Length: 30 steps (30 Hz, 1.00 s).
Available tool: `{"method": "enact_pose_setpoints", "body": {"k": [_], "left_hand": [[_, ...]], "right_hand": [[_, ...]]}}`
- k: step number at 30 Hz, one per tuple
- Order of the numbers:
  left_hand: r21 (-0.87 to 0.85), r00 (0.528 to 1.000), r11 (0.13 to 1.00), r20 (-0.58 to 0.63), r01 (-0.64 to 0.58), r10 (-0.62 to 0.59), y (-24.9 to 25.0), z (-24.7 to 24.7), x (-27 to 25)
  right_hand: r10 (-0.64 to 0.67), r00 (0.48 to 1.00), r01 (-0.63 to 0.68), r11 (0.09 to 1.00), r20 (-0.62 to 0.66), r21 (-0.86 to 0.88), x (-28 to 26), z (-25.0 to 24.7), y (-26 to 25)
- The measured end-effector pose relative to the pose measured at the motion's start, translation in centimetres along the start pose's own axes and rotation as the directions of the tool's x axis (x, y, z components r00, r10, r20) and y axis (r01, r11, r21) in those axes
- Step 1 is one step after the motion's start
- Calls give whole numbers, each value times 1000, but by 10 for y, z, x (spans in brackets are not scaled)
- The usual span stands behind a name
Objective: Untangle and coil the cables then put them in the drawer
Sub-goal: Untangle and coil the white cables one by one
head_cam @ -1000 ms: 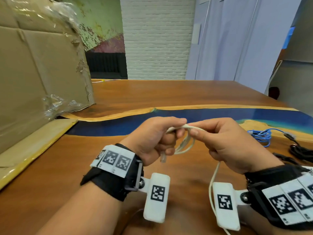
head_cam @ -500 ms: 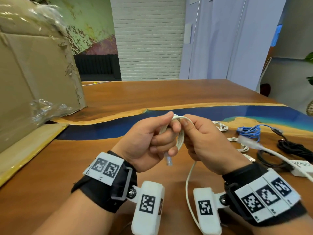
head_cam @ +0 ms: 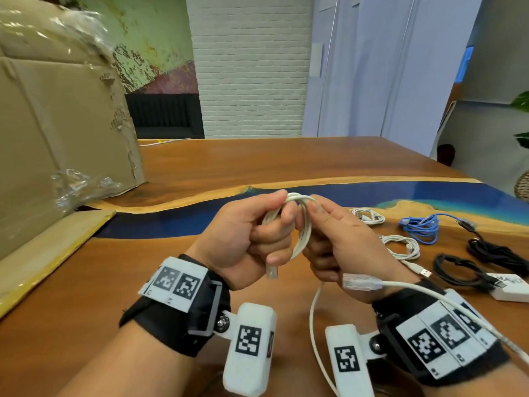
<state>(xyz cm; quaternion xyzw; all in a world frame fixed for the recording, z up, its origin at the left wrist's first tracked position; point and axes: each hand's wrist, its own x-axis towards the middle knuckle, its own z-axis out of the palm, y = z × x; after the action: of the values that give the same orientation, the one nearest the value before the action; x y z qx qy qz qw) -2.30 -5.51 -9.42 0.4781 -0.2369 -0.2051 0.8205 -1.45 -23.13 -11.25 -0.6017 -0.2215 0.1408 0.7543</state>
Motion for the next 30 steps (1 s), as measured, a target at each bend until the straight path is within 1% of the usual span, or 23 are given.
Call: {"method": "enact_pose_setpoints", "body": {"k": [2,3,7,9,11,12,13,15,16,18,19,20,21,22,23,24,25,28,29,30], "left_hand": [[-21,999,1000,48,17,-16,1,-2,-1],[-38,998,999,62,7,-4,0,-3,-1],[-110,988,991,118,-81,94,-5,-6,2],[-186,982,975,125,-118,142,0,-9,0],[-267,974,947,93,-177,209,10,-12,-3],[-283,971,935,44,-214,236,14,-14,-3],[-282,967,927,-21,-248,253,17,-17,-3],[-260,961,926,-131,-272,245,18,-18,-2],[-249,962,933,-151,-259,226,17,-18,-2],[-223,977,954,-110,-201,180,13,-14,-2],[-213,984,961,-65,-175,165,11,-11,-2],[-209,986,964,-26,-166,164,9,-8,-2],[-213,984,961,-6,-177,180,8,-6,-2],[-221,978,954,-13,-204,206,7,-3,-1],[-228,971,944,-47,-240,235,7,-1,0],[-230,959,932,-106,-279,262,6,1,2],[-223,942,921,-179,-320,284,5,2,4],[-168,864,892,-374,-419,336,4,0,11],[-131,845,894,-409,-429,345,3,-1,12],[-92,836,902,-424,-423,348,3,-1,13]], "right_hand": [[25,999,-27,997,32,66,0,1,0],[31,999,-34,997,31,70,1,0,0],[2,999,-1,999,-33,40,5,-2,3],[8,1000,-6,991,-13,136,5,-3,6],[-14,996,-12,956,87,293,3,-7,8],[-41,991,-7,936,130,351,1,-10,7],[-68,987,6,919,143,394,0,-12,5],[-103,991,56,903,89,426,0,-14,0],[-102,994,74,897,41,436,1,-15,-2],[-47,996,76,894,-76,441,4,-17,-4],[-10,991,65,909,-134,412,5,-20,-4],[26,982,41,937,-186,347,6,-23,-4],[52,971,5,970,-231,242,6,-25,-2],[61,963,-36,995,-263,96,7,-26,-1],[55,959,-76,995,-278,-67,7,-24,2],[52,961,-111,972,-270,-209,7,-21,3],[66,968,-141,941,-243,-308,6,-16,5],[165,979,-199,887,-116,-417,1,3,7],[184,980,-197,870,-71,-451,0,9,6],[198,980,-188,853,-31,-487,-2,13,6]]}}
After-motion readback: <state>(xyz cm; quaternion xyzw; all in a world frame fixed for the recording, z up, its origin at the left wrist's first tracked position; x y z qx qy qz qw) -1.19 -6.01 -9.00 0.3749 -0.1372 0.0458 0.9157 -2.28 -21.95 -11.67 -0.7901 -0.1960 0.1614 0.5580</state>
